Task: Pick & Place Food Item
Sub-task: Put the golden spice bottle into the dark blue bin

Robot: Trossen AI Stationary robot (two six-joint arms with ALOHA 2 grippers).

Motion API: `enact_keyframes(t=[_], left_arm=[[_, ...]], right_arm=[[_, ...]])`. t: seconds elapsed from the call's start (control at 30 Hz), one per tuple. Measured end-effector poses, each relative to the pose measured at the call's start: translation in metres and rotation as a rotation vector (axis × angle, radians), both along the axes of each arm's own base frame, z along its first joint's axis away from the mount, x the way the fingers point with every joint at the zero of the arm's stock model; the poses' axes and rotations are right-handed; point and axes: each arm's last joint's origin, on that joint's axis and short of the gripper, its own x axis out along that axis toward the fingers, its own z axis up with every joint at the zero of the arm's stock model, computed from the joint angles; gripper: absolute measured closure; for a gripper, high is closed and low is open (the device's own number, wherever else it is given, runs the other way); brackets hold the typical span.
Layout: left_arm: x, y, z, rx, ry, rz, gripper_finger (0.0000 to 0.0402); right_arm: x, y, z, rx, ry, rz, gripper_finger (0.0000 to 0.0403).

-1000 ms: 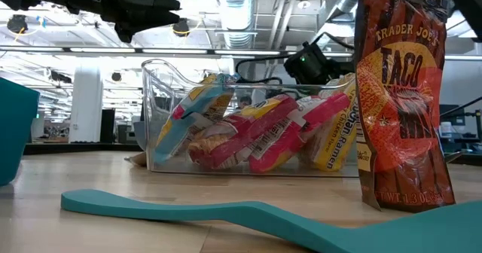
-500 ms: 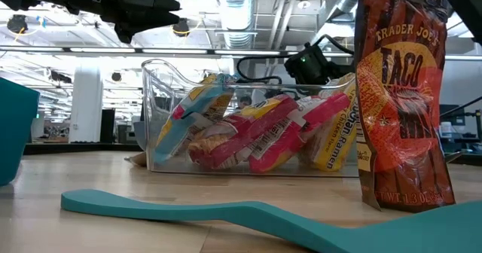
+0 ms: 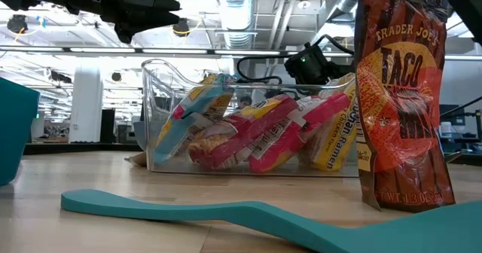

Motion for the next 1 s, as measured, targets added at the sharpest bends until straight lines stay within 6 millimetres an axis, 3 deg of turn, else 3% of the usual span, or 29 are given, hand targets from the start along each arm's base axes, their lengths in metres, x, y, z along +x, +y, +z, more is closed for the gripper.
enact_keyframes(t=[1.0], left_arm=[[0.0, 0.0, 0.0001, 0.0, -0.001, 0.0, 0.0247]], right_arm=[[-0.0003, 0.0001, -0.0002, 0.022, -0.006, -0.012, 0.013]])
